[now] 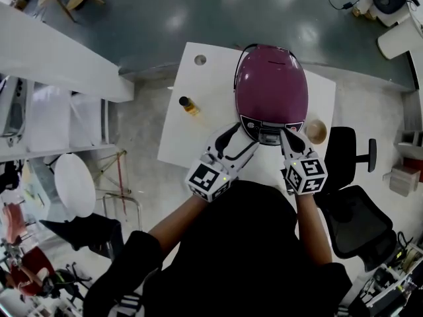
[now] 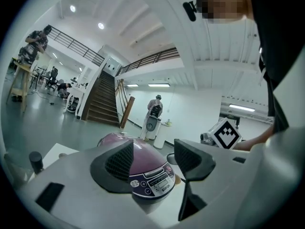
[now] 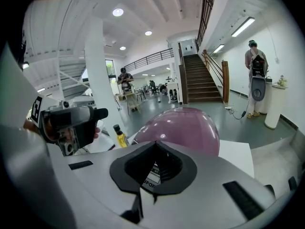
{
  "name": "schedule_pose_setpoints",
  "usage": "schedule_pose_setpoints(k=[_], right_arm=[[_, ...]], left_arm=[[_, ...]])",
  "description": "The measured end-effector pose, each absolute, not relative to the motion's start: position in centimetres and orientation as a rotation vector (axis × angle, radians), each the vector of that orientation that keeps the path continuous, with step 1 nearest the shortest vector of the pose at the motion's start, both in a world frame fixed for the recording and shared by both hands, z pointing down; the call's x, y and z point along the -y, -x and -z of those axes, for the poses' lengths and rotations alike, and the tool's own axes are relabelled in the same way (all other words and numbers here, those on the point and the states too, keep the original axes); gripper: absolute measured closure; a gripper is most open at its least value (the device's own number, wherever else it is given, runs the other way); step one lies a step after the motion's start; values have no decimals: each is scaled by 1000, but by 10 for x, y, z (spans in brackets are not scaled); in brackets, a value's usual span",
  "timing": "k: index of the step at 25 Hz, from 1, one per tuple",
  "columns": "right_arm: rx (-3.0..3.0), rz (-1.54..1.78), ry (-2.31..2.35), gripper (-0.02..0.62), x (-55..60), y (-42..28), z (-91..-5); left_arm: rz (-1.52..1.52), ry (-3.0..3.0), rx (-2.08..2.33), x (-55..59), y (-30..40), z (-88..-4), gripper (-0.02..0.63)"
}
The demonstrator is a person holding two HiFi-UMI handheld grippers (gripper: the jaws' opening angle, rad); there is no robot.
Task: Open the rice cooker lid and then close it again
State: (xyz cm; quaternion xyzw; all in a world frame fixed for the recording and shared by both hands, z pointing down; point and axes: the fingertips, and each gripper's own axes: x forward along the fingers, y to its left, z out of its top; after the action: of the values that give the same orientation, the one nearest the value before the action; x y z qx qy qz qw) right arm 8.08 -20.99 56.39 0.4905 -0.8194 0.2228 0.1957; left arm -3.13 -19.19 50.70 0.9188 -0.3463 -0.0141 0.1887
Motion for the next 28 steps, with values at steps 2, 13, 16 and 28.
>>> schedule_pose_setpoints(k=[2,13,16,28], right_arm=[[2269,-622,-1361,597,214,-78,-572],[2122,-632,-1344,596,223,-76,-607],[2093,-614,-1346,596,223,-76,-612],[2036,-538,-1334,595,223,-72,-614]], left_arm=[[46,-2590,961,195,32,-507,362],[66,-2576,936,205,49,-511,362],[51,-2554,926,206,52,-514,362],[59,-2572,902,216,60,-519,362]])
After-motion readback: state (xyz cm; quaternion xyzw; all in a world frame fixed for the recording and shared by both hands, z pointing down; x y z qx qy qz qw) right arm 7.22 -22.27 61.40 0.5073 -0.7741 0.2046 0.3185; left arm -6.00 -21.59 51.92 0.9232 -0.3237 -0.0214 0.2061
